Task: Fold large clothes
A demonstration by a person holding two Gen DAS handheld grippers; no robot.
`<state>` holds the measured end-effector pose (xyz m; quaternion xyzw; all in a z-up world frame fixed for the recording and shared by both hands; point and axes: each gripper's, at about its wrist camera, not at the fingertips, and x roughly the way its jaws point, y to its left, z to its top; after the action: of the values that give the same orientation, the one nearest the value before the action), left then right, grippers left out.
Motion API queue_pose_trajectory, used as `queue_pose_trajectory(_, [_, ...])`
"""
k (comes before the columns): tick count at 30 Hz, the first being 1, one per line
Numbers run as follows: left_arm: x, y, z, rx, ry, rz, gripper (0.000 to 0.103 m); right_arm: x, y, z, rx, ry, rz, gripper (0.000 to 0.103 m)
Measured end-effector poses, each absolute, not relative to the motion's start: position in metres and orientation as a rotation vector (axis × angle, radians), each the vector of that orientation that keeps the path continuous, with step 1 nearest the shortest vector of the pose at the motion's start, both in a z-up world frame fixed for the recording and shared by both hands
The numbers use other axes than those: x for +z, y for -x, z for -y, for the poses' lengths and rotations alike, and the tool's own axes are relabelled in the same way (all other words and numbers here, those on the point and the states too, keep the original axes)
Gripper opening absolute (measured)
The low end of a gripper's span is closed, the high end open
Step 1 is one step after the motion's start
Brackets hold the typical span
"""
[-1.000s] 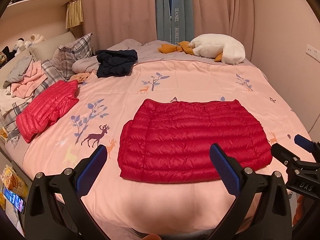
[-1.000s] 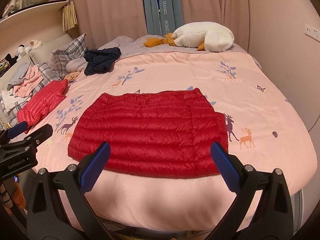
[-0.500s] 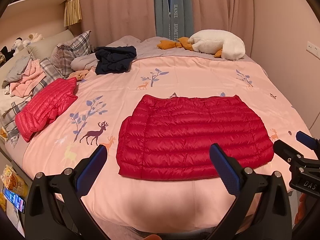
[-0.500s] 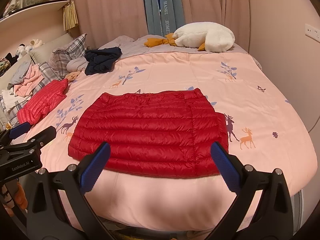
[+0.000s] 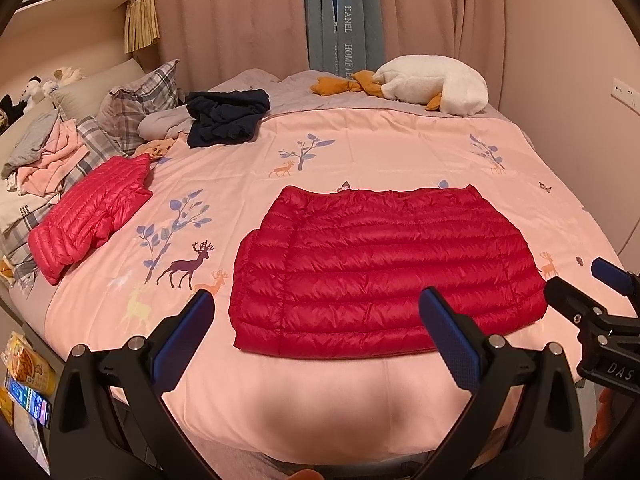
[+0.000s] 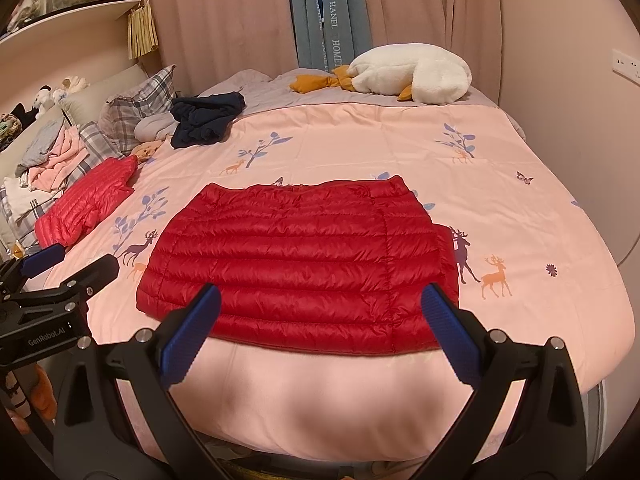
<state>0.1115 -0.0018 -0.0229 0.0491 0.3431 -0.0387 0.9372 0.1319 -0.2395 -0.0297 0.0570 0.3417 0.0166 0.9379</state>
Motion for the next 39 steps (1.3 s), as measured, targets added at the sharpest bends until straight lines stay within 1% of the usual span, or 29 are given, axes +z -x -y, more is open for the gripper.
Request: queue_pose_trajectory(39, [-0.0234,-0.1137,0.0042,-0.095,-0.115,-0.709,0.102,-0.0295,-0.1345,0.2395,0.046,-0.103,-0.704,0.101])
